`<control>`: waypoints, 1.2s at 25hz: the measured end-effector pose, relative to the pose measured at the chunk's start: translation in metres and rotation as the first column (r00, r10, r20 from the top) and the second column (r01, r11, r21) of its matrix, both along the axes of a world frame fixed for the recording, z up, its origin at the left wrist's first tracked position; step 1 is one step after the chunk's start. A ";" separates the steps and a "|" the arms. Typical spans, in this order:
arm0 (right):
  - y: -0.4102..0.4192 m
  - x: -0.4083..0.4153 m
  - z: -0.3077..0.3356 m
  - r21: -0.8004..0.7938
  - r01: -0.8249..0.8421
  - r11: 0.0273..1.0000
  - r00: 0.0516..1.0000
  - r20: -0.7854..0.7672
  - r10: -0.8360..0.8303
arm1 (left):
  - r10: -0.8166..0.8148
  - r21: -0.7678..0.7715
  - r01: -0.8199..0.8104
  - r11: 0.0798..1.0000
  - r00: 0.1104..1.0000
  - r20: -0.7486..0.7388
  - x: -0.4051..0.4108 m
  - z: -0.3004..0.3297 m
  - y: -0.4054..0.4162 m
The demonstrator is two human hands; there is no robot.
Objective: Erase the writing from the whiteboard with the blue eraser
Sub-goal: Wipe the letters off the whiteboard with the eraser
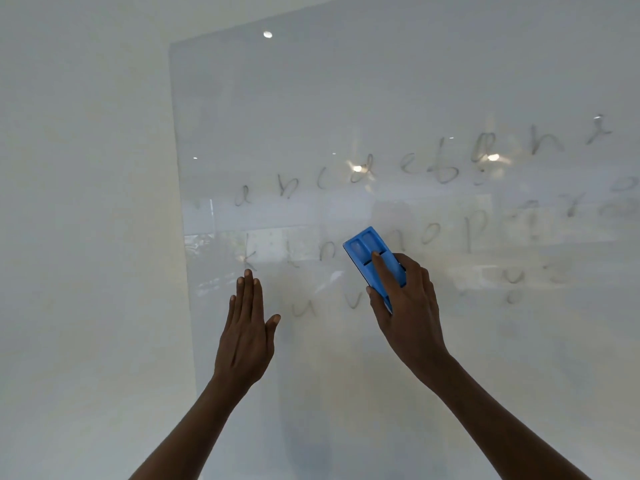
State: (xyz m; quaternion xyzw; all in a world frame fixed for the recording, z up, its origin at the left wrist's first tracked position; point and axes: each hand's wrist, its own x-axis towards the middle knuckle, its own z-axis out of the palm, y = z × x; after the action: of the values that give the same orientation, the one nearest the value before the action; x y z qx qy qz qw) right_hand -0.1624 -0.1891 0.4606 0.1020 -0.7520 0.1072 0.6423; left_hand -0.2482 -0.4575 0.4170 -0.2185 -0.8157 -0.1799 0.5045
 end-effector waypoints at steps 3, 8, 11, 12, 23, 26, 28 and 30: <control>-0.016 -0.034 0.009 0.027 -0.031 0.999 0.999 -0.025 0.032 | 0.032 0.028 -0.032 0.999 0.999 -0.013 -0.033 0.011 -0.021; -0.044 -0.076 0.015 0.027 -0.051 0.998 0.998 -0.041 0.052 | 0.044 0.032 -0.043 0.999 0.998 -0.037 -0.085 0.026 -0.061; -0.061 -0.093 0.020 0.039 -0.006 0.999 0.998 -0.062 0.009 | 0.017 0.076 -0.012 0.997 0.998 -0.060 -0.116 0.046 -0.081; -0.065 -0.096 0.022 0.039 0.009 0.999 0.998 -0.070 -0.007 | 0.002 0.082 0.004 0.997 0.997 -0.073 -0.124 0.053 -0.086; -0.111 -0.130 0.040 -0.035 0.092 0.995 0.984 -0.149 -0.096 | -0.105 0.068 0.121 0.990 0.973 -0.206 -0.166 0.079 -0.093; -0.124 -0.140 0.042 -0.067 0.057 0.996 0.983 -0.168 -0.067 | -0.092 0.052 0.105 0.993 0.971 -0.219 -0.166 0.079 -0.094; -0.133 -0.144 0.043 -0.070 0.037 0.997 0.983 -0.178 -0.049 | -0.083 0.051 0.097 0.994 0.971 -0.223 -0.166 0.079 -0.094; -0.139 -0.145 0.042 -0.067 0.029 0.997 0.984 -0.175 -0.041 | -0.080 0.050 0.094 0.994 0.970 -0.229 -0.167 0.079 -0.094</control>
State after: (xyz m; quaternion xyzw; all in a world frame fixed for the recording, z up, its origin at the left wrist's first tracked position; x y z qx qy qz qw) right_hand -0.3077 -0.3277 0.5022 0.0773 -0.6901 0.1105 0.7110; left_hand -0.4150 -0.5513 0.4960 -0.2578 -0.7368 -0.2002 0.5921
